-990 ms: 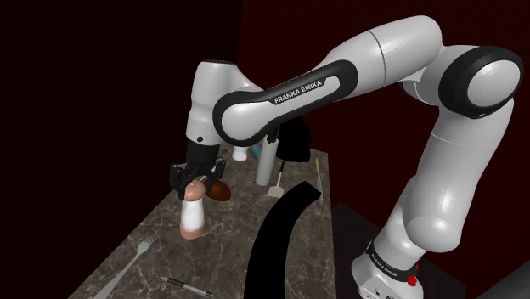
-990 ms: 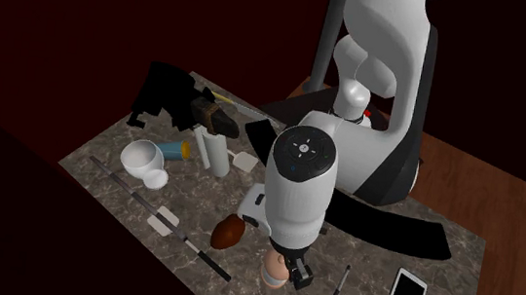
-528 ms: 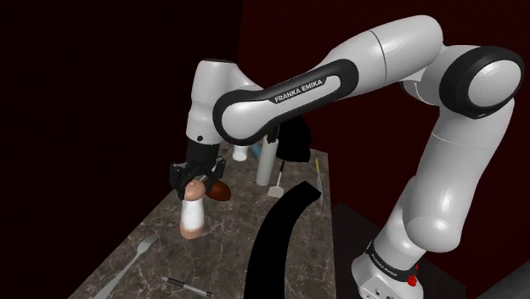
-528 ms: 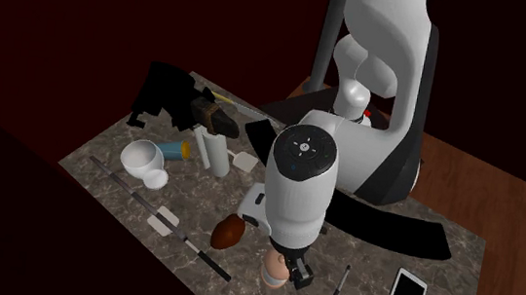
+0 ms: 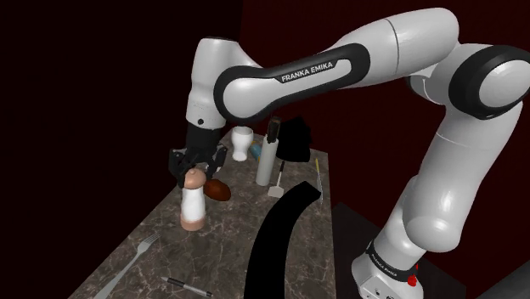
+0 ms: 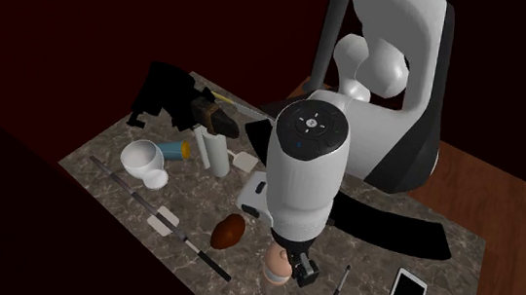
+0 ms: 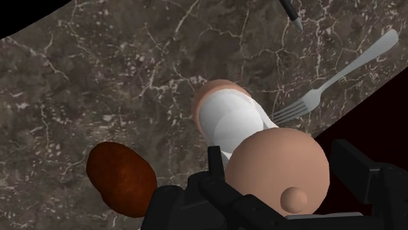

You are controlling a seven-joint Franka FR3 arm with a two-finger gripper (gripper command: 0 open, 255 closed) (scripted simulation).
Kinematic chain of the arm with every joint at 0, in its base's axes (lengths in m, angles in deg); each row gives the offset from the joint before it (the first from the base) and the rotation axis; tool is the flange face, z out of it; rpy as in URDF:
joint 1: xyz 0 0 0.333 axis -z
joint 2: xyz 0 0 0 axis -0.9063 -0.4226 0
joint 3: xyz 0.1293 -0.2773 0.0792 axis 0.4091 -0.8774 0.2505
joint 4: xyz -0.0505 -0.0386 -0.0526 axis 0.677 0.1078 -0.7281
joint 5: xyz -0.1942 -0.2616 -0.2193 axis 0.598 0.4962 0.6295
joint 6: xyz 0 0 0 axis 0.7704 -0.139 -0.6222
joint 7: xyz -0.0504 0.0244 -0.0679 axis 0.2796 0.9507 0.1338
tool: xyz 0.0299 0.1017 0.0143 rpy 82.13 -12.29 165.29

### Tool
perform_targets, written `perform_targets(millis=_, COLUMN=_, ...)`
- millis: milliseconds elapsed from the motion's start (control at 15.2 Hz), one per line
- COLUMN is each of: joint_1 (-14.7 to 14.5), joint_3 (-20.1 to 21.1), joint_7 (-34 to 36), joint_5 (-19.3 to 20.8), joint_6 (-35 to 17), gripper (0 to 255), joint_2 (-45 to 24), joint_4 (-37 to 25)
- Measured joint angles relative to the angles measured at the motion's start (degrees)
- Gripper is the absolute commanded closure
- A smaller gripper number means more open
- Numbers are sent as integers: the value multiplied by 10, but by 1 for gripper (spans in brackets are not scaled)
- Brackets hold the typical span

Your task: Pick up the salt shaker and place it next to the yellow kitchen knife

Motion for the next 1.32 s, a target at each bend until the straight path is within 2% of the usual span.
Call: perform_targets(millis=1320, joint_1=4, joint_3=0, joint_7=6, joint_5=-10, joint_6=148, gripper=255, joint_2=30, joint_4=-122)
